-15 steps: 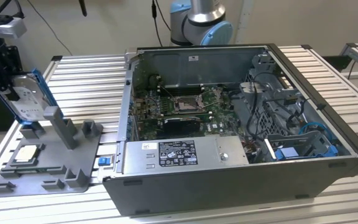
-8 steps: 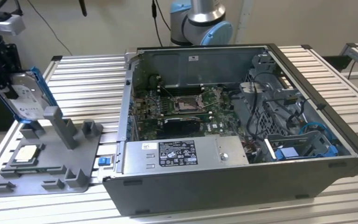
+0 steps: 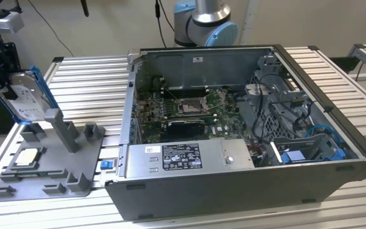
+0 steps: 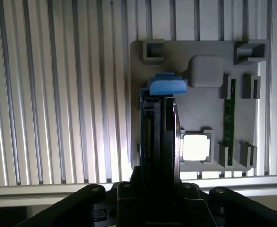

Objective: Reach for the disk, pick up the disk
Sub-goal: 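Pick up the disk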

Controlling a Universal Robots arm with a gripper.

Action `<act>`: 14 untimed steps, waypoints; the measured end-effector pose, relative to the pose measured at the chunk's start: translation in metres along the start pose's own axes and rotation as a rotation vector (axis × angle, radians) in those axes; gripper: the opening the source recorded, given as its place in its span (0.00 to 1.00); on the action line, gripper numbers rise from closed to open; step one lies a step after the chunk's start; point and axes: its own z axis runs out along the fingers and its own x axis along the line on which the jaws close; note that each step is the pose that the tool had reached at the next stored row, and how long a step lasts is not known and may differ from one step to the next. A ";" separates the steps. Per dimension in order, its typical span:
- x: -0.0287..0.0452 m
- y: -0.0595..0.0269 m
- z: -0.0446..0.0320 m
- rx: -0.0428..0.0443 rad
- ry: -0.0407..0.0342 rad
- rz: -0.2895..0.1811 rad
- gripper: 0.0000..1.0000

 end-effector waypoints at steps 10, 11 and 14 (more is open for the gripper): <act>-0.0002 -0.0001 -0.0070 0.0000 0.0000 0.000 0.00; -0.0002 -0.0001 -0.0078 0.0001 0.0000 0.000 0.00; -0.0003 -0.0001 -0.0100 0.0001 0.0000 0.000 0.00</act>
